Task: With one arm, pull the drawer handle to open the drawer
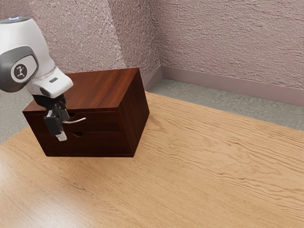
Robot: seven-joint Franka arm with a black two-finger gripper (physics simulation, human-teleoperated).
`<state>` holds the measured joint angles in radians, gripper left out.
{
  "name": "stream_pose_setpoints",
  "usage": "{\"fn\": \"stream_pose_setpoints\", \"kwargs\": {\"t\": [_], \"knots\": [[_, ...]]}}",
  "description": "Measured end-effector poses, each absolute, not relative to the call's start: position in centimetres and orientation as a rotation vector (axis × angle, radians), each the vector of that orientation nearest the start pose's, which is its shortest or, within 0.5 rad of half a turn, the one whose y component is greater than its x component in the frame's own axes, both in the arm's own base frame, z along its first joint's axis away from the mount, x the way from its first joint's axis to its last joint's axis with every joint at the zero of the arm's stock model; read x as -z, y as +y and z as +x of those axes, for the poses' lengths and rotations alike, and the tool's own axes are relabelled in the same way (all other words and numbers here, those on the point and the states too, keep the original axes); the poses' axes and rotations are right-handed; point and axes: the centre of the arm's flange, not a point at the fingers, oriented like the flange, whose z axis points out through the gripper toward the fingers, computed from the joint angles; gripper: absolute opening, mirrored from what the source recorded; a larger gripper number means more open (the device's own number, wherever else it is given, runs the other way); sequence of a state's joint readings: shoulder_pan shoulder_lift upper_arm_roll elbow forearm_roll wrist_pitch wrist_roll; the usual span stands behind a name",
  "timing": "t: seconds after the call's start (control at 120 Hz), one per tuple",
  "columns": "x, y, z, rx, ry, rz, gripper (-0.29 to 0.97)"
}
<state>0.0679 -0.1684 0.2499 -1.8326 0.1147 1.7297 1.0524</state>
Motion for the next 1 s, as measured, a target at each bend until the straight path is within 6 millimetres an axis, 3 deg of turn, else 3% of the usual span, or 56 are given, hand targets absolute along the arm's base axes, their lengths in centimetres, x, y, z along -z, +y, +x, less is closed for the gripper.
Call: {"fn": "stream_pose_setpoints", "kwargs": {"t": [0.442,0.717,1.0], "knots": [[-58.8,19.4,49.7,0.054,1.415,-2.681,0.68],[-56.0,19.8,48.8,0.084,1.519,-2.608,0.68],[-57.1,20.2,48.6,0.159,1.552,-2.51,0.66]]}}
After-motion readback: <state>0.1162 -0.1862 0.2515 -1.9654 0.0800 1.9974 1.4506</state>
